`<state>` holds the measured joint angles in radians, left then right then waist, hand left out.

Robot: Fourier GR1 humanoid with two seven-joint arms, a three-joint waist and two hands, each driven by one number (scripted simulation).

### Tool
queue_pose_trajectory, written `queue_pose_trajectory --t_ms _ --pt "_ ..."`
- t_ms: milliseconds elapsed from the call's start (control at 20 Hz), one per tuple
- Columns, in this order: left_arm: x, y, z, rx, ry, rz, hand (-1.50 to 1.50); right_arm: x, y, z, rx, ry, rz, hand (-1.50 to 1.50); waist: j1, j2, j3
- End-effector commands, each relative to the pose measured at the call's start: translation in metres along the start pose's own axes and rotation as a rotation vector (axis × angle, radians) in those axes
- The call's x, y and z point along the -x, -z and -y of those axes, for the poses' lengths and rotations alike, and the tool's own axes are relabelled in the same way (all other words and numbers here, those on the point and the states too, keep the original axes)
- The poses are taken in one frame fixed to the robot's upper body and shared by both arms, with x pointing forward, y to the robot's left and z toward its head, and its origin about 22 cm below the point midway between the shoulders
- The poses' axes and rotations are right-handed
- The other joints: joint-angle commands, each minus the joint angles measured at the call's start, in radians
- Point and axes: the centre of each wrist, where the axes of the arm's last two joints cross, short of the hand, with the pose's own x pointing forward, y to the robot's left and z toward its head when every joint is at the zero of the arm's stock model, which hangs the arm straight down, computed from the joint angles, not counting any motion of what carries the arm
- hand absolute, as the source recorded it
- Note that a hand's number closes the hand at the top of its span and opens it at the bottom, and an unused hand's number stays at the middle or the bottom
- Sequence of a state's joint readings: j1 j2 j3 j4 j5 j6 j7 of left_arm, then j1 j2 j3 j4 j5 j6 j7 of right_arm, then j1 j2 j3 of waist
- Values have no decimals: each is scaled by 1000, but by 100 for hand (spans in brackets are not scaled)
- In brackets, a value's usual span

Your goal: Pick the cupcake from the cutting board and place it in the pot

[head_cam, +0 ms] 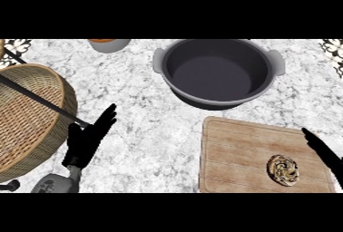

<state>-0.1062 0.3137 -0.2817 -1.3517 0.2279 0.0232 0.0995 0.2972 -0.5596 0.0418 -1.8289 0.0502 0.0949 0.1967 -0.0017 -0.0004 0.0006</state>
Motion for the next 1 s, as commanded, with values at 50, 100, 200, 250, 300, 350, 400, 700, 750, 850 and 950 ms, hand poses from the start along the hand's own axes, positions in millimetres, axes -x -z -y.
queue_pose_trajectory --t_ms 50,100,200,250,300,350,400,700,750,850,950 --pt "-19 -1 -5 1 4 5 0 18 -10 18 24 45 27 -150 -3 -1 0" --pt "5 18 16 11 5 -2 0 37 -2 8 6 71 21 -150 -6 1 0" --pt "6 12 -6 -1 -15 -2 0 19 13 -1 -33 116 57 -150 -1 1 -1" --pt "8 1 -1 -10 -8 -8 0 17 6 7 -53 161 88 -150 0 0 0" --pt "-8 -9 -10 -17 19 -3 0 54 -3 1 -41 176 88 -150 3 -2 1" --pt "0 -12 0 0 9 9 0 27 -1 7 -50 208 103 -150 1 -1 0" --pt "-4 1 10 16 9 -12 0 25 -3 -5 -52 257 123 -150 -4 -1 0" --pt "-4 9 2 -9 -16 4 0 62 13 -16 -64 378 132 -150 -1 1 0" --pt "5 2 -6 -1 5 3 0 61 28 -23 -96 385 116 -150 3 1 0" --pt "4 5 13 15 11 1 0 65 25 -20 -88 414 120 -150 0 0 0" --pt "-2 1 -1 -31 8 12 0 48 29 -44 -105 411 105 -150 1 0 -1"
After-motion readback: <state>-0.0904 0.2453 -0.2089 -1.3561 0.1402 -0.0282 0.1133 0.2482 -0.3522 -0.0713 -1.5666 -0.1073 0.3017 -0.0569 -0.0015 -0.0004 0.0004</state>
